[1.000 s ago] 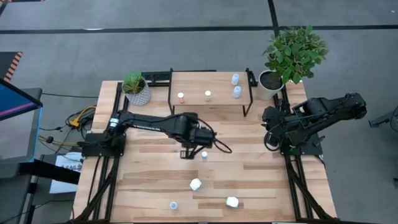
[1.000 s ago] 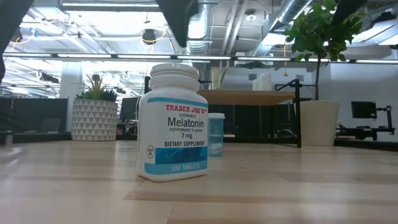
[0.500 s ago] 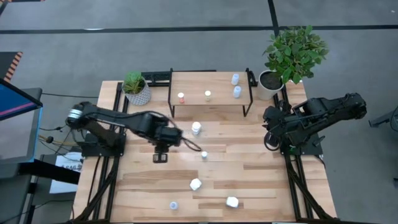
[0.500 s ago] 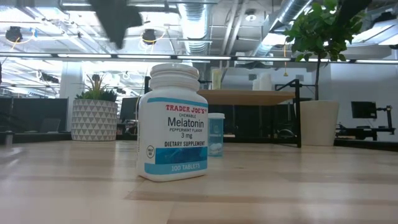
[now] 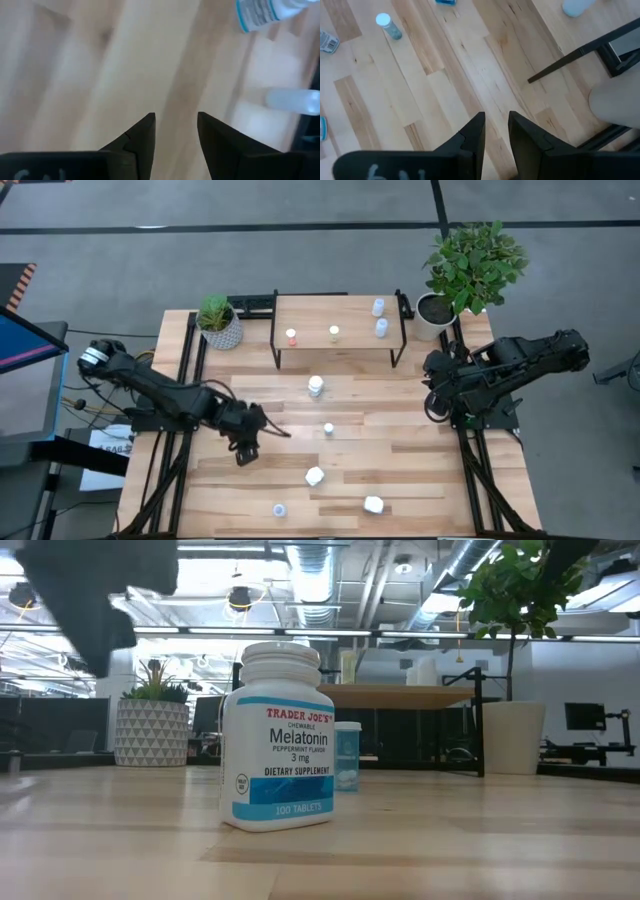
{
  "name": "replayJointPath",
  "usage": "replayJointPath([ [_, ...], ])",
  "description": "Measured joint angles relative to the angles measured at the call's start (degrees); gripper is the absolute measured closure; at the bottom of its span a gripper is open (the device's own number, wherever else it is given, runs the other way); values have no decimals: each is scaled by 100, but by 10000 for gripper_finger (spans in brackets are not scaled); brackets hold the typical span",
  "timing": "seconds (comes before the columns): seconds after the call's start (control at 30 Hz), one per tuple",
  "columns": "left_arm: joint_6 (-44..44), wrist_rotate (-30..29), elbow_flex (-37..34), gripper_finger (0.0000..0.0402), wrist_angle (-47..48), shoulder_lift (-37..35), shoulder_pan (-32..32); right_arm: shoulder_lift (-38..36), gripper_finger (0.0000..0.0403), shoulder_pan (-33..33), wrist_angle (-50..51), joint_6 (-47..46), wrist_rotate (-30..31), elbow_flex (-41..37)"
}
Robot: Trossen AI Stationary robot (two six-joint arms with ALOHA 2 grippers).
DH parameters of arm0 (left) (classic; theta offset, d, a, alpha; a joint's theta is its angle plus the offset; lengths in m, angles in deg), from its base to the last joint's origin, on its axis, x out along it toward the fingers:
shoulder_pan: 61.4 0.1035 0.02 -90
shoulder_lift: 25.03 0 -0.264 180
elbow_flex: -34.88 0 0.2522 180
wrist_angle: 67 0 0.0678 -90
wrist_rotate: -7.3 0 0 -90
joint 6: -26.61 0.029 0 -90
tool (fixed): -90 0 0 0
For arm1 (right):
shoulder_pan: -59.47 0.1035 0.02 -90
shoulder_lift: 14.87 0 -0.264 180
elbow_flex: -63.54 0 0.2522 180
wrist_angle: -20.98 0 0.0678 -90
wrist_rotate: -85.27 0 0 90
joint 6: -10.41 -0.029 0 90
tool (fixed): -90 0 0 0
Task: Pick and place medicine bottles onto shelf by color
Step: Put the white pill bottle on the shelf
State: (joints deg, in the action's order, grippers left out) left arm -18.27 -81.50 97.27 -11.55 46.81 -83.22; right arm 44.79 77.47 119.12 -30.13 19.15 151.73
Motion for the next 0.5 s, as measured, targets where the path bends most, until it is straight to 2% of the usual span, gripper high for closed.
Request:
replayJointPath([
  [0.17, -519, 297, -278, 270, -1272, 120, -543, 1, 296, 0, -80, -96, -2, -87],
  [0.3, -445, 294, -276, 270, -2560, 213, -977, 33, 296, 23, -82, -478, -32, -139],
  [0.4, -203, 115, -276, 270, -3708, 231, -1288, 79, 296, 130, -98, -758, -103, -167],
  [0.5, 150, -360, -240, 270, -4485, 231, -1603, 168, 296, 369, -223, -1020, -87, -160],
])
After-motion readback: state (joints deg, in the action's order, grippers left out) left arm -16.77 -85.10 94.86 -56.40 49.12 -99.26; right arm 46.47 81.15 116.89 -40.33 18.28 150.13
